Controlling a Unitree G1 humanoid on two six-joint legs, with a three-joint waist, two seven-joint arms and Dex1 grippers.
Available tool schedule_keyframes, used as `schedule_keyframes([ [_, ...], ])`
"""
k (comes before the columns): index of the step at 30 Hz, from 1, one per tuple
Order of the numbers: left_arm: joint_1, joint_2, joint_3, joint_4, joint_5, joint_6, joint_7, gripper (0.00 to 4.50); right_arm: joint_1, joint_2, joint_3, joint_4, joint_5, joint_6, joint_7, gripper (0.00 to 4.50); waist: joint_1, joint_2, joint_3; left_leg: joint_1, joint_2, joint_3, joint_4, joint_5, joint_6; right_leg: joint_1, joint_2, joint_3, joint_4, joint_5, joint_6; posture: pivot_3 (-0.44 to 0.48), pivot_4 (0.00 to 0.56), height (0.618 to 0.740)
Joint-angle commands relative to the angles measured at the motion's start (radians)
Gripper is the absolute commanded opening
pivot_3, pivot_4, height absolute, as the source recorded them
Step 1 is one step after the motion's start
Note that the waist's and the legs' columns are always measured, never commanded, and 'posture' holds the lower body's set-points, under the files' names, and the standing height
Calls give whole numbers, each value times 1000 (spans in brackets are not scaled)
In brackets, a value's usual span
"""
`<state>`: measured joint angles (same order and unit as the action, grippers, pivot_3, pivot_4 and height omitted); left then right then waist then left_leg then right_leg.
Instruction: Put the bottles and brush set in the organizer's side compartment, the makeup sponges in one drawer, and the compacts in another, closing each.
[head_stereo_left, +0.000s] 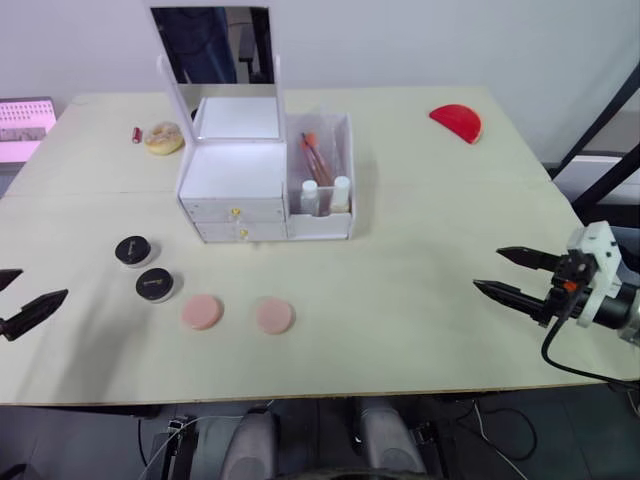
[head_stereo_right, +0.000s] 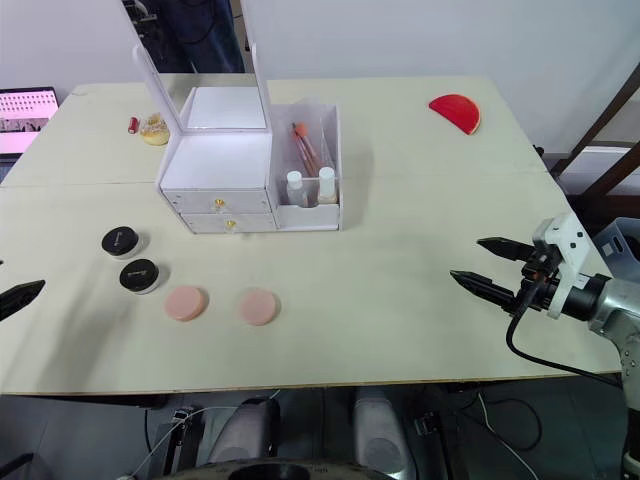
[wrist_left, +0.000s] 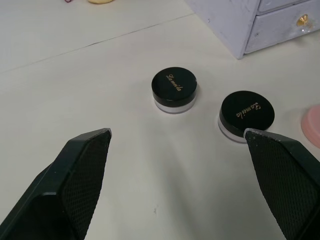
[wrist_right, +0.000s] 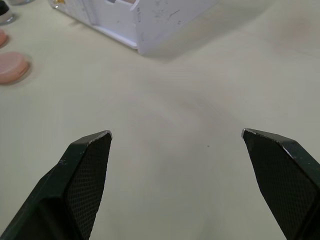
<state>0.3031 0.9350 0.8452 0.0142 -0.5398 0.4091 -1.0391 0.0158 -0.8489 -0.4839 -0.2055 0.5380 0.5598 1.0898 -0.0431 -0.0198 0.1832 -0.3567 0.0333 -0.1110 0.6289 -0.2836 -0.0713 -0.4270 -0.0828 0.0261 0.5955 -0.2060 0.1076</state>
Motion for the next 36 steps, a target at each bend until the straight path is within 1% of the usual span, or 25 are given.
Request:
schedule_keyframes([
  [1, 10, -59, -20, -149, -26, 26, 58, 4500, -46, 1, 10, -72, 56, 22, -32, 4425, -1, 0, 0, 0, 0, 0, 0, 0, 0, 0, 0, 0, 0, 0, 0, 0, 150, 739],
  [5, -3, -222, -114, -391, -34, 61, 243, 4500, -115, 32, 88, -144, 94, 70, -97, 4425, 1, -1, 0, 0, 0, 0, 0, 0, 0, 0, 0, 0, 0, 0, 0, 0, 150, 739],
  [7, -28, -327, -193, -510, -14, 74, 377, 4500, -161, 49, 152, -175, 84, 85, -138, 4425, 3, -1, 0, 0, 0, -1, 0, 0, 0, 1, 0, 0, 1, 1, 0, 0, 150, 739],
  [8, -47, -384, -236, -556, 8, 72, 450, 4500, -186, 59, 188, -189, 75, 92, -160, 4425, 6, -1, 0, 0, 0, -1, 1, 0, 0, 1, 0, 0, 1, 1, -1, 0, 150, 739],
  [11, -110, -570, -419, -709, 103, 114, 705, 4500, -263, 77, 294, -210, 33, 109, -215, 4425, 17, -2, -1, 1, -1, -1, 3, 0, 0, 4, 0, 0, 0, 3, -4, 0, 150, 739],
  [12, -127, -604, -452, -732, 121, 131, 754, 4500, -282, 81, 317, -211, 25, 113, -226, 4425, 24, -3, -1, 1, -1, -2, 4, 0, 0, 4, 0, 0, 1, 4, -3, 0, 150, 739],
  [13, -147, -660, -511, -758, 164, 140, 829, 4500, -305, 87, 347, -209, 10, 111, -237, 4425, 29, -3, -1, 1, -1, -2, 4, 0, 0, 5, 1, 0, 0, 4, -3, 0, 150, 739],
  [14, -160, -697, -569, -776, 201, 149, 879, 4500, -326, 95, 376, -209, 0, 111, -246, 4425, 30, -3, -1, 1, -1, -2, 3, 0, 0, 5, 1, 0, 0, 4, -3, 0, 150, 739],
  [16, -182, -743, -674, -787, 280, 143, 947, 4500, -370, 116, 433, -210, -15, 110, -260, 4425, 32, -3, -2, 1, -1, -2, 3, 0, 0, 5, 1, 0, 0, 4, -3, 0, 150, 739],
  [18, -205, -770, -739, -772, 332, 132, 986, 4500, -409, 138, 469, -214, -3, 125, -256, 4425, 32, -3, -2, 1, -1, -2, 3, 0, 0, 5, 1, 0, 1, 4, -3, 0, 150, 739],
  [19, -217, -768, -776, -754, 375, 124, 1002, 4500, -431, 149, 480, -212, 11, 138, -250, 4425, 32, -3, -2, 1, -1, -2, 3, 0, 0, 5, 1, 0, 1, 4, -3, 0, 150, 739],
  [24, -291, -803, -867, -671, 447, 100, 1043, 4500, -525, 165, 523, -166, 54, 145, -161, 4425, 31, -2, -2, 1, -1, -3, 3, 0, 0, 5, 1, 0, 0, 4, -4, 0, 150, 739],
  [27, -331, -828, -891, -608, 481, 66, 1064, 4500, -580, 168, 529, -124, 80, 139, -96, 4425, 32, -2, -2, 1, -1, -2, 3, 0, 0, 5, 1, 0, 0, 4, -3, 0, 150, 739],
  [30, -363, -832, -905, -551, 513, 28, 1064, 4500, -635, 185, 513, -79, 115, 145, -62, 4425, 31, -2, -2, 1, -1, -3, 3, 0, 0, 5, 1, 0, 0, 4, -3, 0, 150, 739],
  [36, -404, -850, -904, -452, 520, -35, 1055, 4500, -668, 213, 512, -45, 117, 131, -61, 4425, 31, -2, -2, 1, -1, -3, 3, 0, 0, 5, 1, 0, 0, 4, -3, 0, 150, 739],
])
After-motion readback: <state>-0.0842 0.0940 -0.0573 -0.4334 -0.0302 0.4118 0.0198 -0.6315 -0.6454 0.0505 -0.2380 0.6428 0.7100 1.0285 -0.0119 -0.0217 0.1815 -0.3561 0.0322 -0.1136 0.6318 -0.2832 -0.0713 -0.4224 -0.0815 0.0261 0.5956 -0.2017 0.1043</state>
